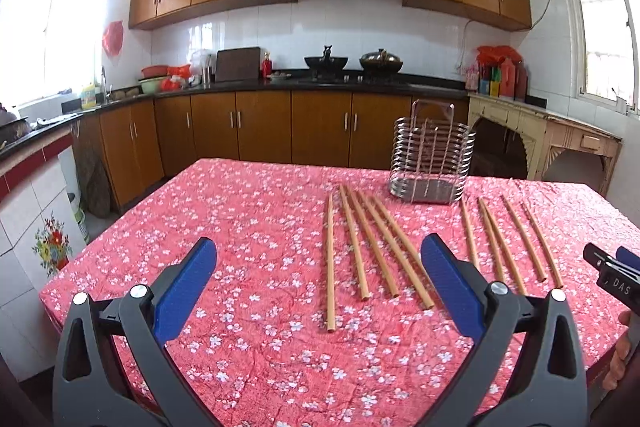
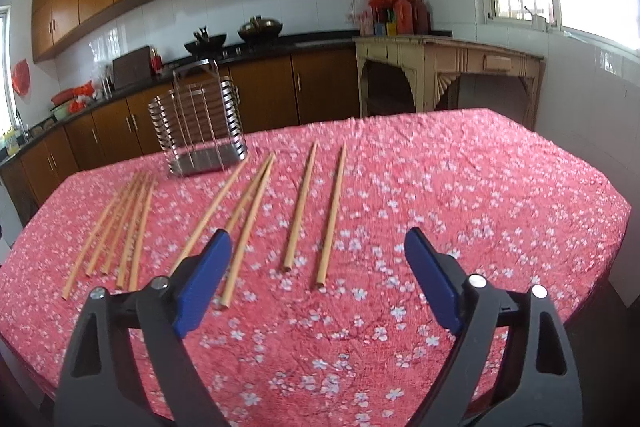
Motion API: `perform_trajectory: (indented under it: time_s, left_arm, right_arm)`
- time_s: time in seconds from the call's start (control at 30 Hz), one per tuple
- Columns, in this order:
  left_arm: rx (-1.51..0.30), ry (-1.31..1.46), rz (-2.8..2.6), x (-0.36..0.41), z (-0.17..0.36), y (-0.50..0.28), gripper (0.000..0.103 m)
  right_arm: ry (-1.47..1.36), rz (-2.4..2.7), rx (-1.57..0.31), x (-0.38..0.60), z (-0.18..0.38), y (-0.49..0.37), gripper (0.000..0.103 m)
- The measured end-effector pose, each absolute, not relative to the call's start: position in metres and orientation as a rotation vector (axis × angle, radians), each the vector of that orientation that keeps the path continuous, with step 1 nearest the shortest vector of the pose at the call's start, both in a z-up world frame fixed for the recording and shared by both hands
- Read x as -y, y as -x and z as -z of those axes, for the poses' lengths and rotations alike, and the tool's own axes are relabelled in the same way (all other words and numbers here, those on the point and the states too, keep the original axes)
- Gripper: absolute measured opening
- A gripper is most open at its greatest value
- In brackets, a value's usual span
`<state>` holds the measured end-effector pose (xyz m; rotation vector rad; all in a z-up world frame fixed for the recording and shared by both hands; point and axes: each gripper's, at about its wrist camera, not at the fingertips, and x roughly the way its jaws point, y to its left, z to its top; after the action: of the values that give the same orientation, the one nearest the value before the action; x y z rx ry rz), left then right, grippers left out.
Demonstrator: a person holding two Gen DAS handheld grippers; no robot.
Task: Organize utensils
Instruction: 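Close the right tool on a wooden chopstick while the left tool grasps another chopstick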
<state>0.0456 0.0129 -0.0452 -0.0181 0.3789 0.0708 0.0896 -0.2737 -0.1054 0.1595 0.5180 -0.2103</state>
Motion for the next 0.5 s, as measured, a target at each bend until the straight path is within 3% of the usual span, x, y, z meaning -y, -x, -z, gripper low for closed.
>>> perform_trajectory:
  time_s: [0.17,0.5]
  left_arm:
    - [-0.413,0.014,-0.087,-0.018,0.052,-0.055,0.101]
    - [-0.526,0.002,-0.107,-0.022,0.074,-0.075,0.097]
  right_arm:
    - [-0.163,0.231,-0.581,0.279,0.124,-0.105,0.084]
    - [-0.178,0.25,-0.735,0.286,0.15,-0.137,0.051]
